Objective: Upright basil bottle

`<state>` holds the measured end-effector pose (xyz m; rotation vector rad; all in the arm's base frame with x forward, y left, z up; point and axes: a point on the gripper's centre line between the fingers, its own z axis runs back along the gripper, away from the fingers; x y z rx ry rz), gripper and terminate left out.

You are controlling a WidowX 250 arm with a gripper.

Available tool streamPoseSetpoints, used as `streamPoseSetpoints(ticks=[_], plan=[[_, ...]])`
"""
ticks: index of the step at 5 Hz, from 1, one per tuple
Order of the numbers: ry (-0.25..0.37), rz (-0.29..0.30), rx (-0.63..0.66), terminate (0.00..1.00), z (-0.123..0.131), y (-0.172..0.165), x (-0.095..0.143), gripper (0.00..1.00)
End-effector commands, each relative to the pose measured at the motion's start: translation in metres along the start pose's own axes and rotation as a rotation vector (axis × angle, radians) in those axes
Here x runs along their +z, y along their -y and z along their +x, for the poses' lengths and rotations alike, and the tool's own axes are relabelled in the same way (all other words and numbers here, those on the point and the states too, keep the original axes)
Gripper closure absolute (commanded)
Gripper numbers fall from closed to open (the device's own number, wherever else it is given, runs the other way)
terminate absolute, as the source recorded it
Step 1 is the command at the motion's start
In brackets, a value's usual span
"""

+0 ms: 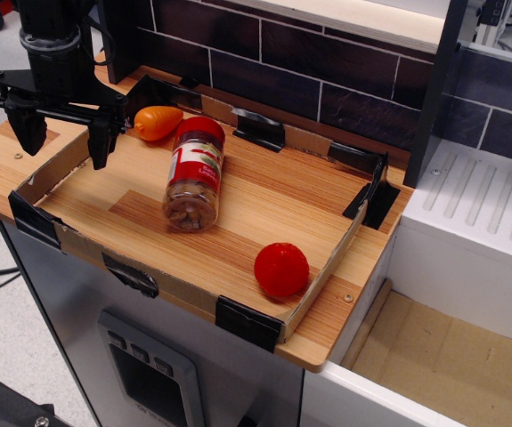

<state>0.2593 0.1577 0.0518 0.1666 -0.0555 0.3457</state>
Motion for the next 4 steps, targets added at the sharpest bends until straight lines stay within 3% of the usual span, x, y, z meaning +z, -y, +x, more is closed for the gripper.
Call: streamPoseSetpoints(ticks=[1,2,4], plan=[[0.000,0.000,0.000,0.00,0.000,0.000,0.000,0.00],[0.001,-0.027,0.025,0.00,0.003,0.008,0.021,0.00],[-0.009,-0.088,0.125,0.00,0.032,0.046,0.059,0.00]])
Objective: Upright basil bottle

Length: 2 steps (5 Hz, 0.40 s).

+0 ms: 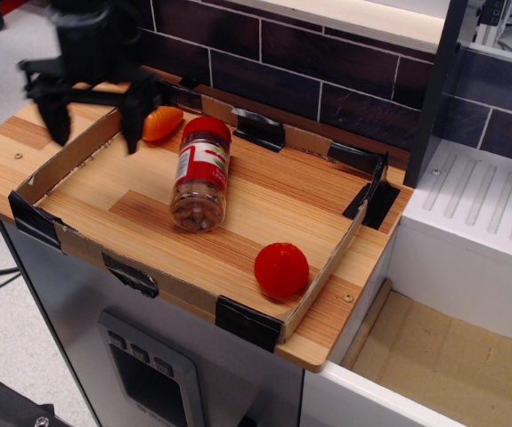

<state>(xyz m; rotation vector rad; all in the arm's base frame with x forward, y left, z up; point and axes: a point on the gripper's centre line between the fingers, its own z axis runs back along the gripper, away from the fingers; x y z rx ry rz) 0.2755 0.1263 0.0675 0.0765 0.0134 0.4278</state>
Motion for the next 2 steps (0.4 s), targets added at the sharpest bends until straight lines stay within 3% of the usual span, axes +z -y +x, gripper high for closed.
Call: streamPoseSetpoints(ticks=[1,2], plan=[[0.096,-0.014,0.086,0.00,0.035,0.042,0.039,0.00],[0.131,-0.008,0.116,0.00,0.047,0.057,0.030,0.00]])
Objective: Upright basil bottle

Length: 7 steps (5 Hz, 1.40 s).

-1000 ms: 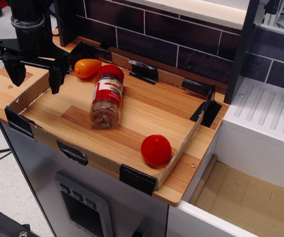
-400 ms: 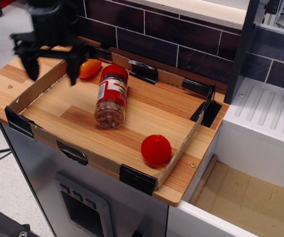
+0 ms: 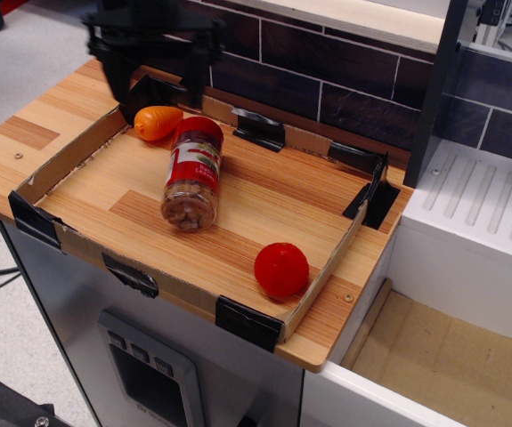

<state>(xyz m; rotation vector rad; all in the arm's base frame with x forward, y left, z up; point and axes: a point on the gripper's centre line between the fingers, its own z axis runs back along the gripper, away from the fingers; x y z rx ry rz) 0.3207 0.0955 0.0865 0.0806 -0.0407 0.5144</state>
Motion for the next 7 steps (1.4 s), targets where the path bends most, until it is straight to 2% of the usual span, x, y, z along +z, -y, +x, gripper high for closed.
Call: streamPoseSetpoints(ticks=[1,4,7], plan=[[0.115,0.008,0.051,0.00,0.024,0.020,-0.005,0.00],[0.091,0.068,0.075,0.00,0.043,0.033,-0.033,0.00],[0.087,0.117,0.055,0.00,0.038,0.036,-0.055,0.00]])
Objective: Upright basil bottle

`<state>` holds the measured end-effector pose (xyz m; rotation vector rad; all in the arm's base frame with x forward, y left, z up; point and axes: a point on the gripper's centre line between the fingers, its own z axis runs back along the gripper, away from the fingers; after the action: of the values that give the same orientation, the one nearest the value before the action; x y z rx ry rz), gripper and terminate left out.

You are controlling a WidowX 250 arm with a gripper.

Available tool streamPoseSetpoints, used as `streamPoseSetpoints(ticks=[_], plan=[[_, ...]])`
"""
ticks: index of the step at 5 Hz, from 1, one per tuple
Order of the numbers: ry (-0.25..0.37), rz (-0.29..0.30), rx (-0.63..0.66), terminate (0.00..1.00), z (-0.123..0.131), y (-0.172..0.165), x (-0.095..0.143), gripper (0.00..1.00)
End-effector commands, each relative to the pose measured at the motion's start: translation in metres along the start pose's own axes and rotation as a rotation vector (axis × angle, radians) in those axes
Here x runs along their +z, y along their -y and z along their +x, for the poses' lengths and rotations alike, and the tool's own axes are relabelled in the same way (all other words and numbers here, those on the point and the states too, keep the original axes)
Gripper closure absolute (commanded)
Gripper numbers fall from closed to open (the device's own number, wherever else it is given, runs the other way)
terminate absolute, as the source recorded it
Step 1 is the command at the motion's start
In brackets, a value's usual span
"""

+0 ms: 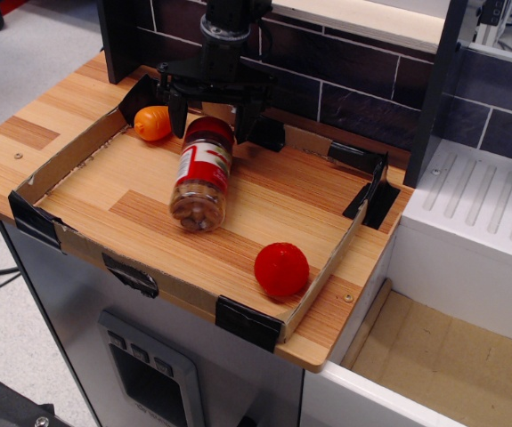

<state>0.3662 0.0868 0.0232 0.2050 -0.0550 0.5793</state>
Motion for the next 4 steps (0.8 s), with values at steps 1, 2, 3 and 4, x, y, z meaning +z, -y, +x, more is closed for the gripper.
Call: streamPoseSetpoints(ticks=[1,2,3,4], plan=[[0.050,0.006,-0.014,0.00,0.004,0.001,0.003,0.00],[0.051,0.016,-0.025,0.00,0.001,0.000,-0.001,0.00],[0.053,0.017,-0.034,0.00,-0.001,0.000,-0.002,0.00],[0.062,-0.014,-0.025,0.00,0.002,0.001,0.011,1.00]])
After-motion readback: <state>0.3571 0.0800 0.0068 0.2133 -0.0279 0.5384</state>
